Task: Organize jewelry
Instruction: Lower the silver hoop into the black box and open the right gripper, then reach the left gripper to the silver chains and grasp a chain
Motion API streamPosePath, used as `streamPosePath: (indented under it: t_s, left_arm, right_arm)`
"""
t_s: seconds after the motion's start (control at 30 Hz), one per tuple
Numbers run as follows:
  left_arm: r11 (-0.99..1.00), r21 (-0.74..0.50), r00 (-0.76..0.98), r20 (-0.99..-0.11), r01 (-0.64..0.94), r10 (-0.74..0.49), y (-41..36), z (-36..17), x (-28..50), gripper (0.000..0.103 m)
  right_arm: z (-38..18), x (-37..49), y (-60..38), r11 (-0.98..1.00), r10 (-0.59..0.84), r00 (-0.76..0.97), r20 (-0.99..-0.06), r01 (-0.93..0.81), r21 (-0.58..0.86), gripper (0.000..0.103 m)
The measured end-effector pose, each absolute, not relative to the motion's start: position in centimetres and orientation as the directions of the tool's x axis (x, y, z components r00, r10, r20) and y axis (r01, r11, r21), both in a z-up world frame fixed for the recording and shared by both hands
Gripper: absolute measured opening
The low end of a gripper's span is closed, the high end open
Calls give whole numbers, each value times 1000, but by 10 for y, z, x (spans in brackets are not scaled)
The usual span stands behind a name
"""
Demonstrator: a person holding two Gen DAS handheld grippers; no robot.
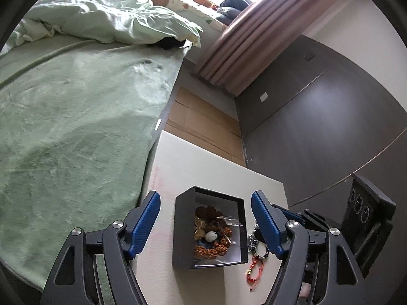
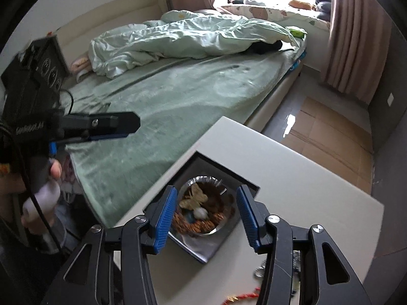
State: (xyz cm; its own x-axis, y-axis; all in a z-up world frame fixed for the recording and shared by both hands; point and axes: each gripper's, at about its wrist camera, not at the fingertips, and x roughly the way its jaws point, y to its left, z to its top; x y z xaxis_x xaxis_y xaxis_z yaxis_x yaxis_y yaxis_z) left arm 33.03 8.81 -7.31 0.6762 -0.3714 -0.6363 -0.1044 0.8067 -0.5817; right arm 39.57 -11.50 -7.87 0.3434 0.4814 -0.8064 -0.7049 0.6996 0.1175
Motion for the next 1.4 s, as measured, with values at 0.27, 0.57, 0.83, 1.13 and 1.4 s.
streamPosePath:
  t_s: [0.27,0.57,0.83,1.13,1.4]
  left_arm:
    - [816,-572,664,-642,-80,-385,75,-74,333,75]
    - [860,-509,636,-654,29,-409,29,-70,334,75]
    - [888,-431,601,-670,163,-436,-18,-70,335,75]
    - [884,-345,484,-742,317,-463,-84,-79,349,65]
    - [888,-302,393,-813,348,-431,-116,-100,368,50]
  right_arm:
    - [-85,396,-159,804,497,407,-766,-547,231,72]
    - [-81,371,-233,853,513,498,-699,-389,349,79]
    - [-87,353,-270,886,464,545,-698,-286,366,79]
    - [-125,347,-307,888,425,558,-713,-105,448,79]
    - [-149,343,-325,859,440,587,-680,-54,510,74]
